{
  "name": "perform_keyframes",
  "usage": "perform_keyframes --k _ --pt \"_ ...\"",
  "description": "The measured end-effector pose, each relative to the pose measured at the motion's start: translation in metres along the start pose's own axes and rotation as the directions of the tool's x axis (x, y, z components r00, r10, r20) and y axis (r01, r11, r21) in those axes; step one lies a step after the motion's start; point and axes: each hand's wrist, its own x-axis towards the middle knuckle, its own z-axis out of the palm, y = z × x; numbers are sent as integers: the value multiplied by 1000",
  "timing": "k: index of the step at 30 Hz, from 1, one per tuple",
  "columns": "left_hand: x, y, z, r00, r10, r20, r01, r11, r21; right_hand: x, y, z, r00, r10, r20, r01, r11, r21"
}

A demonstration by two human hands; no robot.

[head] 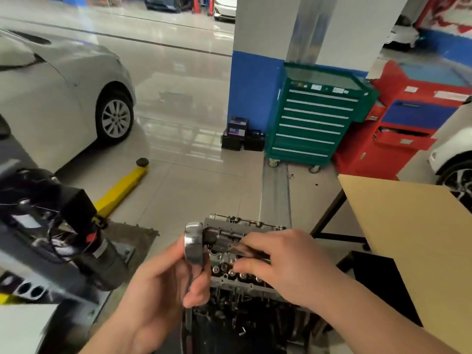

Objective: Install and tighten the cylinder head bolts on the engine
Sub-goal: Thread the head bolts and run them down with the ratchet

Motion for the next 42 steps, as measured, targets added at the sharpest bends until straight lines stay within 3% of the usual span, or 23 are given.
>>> perform_keyframes --k 3,10,17,22,26,30,33,36,42 --pt "2 -5 9 1000 2 22 -1 999 -46 -6 12 -16 1000 -24 -20 25 1000 6" --pt "15 -7 32 998 57 9 -58 986 156 -20 26 -46 987 -136 -81 124 983 -132" --pt "22 -11 46 998 57 -12 -51 950 307 -25 29 -67 955 -285 -86 217 864 -455" --pt "25 -10 46 999 -28 24 22 978 205 -21 30 -71 960 -279 5 244 829 -503" --pt "31 -5 40 995 48 86 -75 934 349 -12 30 -66 980 -163 110 194 889 -415" --pt "43 -13 38 964 238 -115 -138 825 548 -2 23 -55 980 -95 175 137 959 -247" --pt "45 -6 26 935 293 -202 -195 896 398 5 35 -68 977 28 212 -19 999 -43" --pt "43 10 14 946 284 -158 -260 953 156 10 49 -78 979 66 194 -68 998 3" --pt "45 17 23 940 319 -117 -276 917 288 19 34 -63 984 -15 179 -30 969 245"
